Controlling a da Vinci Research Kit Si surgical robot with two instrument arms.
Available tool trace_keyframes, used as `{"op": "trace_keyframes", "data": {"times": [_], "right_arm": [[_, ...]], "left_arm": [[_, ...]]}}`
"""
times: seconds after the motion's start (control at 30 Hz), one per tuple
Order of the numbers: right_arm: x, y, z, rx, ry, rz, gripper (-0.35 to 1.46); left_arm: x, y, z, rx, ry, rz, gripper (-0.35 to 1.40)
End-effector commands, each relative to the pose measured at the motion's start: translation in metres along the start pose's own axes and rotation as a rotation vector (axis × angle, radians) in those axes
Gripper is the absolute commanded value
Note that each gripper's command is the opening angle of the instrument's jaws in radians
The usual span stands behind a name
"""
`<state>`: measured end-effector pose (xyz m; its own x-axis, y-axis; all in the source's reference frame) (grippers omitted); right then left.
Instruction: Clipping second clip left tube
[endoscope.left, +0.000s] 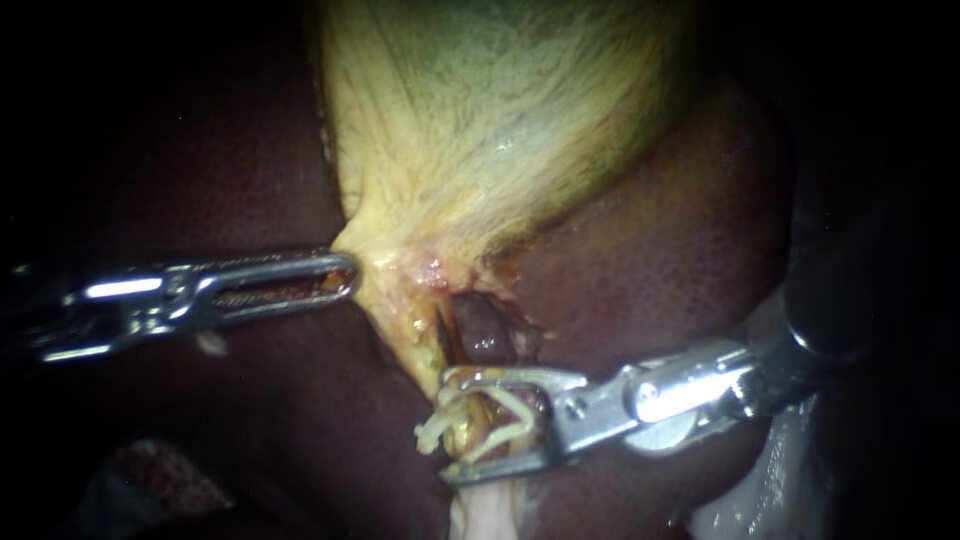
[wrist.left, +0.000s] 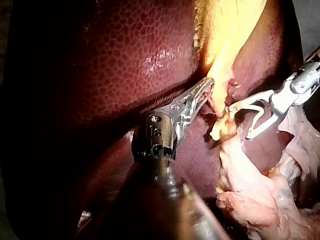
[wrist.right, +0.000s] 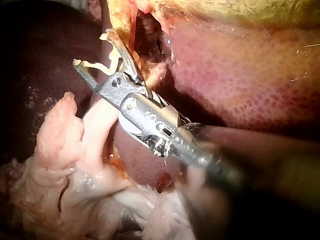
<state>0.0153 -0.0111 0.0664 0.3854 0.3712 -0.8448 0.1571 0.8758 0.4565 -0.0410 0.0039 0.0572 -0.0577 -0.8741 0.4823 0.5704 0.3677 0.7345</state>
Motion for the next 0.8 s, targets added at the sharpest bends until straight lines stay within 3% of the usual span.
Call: {"op": "trace_keyframes", "data": {"times": [0.03,0.23,0.4,0.5,0.8], "right_arm": [[-0.0002,0.0004,0.0,0.001,-0.013,0.0,0.56],[-0.0021,0.0025,-0.0004,-0.034,-0.058,0.001,0.55],[-0.0031,0.0034,-0.0011,-0.047,-0.092,0.002,0.54],[-0.0034,0.0037,-0.001,-0.058,-0.12,0.002,0.54],[-0.004,0.0035,0.0013,-0.067,-0.126,-0.004,0.55]], "left_arm": [[0.0,0.0,-0.0001,-0.001,0.0,0.0,-0.35],[0.0,-0.0003,-0.0003,-0.002,-0.001,0.0,-0.35],[0.0,-0.0006,-0.0004,-0.003,-0.001,0.0,-0.35],[0.0,-0.0008,-0.0005,-0.004,-0.002,0.0,-0.35],[-0.0001,-0.0012,-0.0005,-0.008,-0.007,-0.001,-0.35]]}}
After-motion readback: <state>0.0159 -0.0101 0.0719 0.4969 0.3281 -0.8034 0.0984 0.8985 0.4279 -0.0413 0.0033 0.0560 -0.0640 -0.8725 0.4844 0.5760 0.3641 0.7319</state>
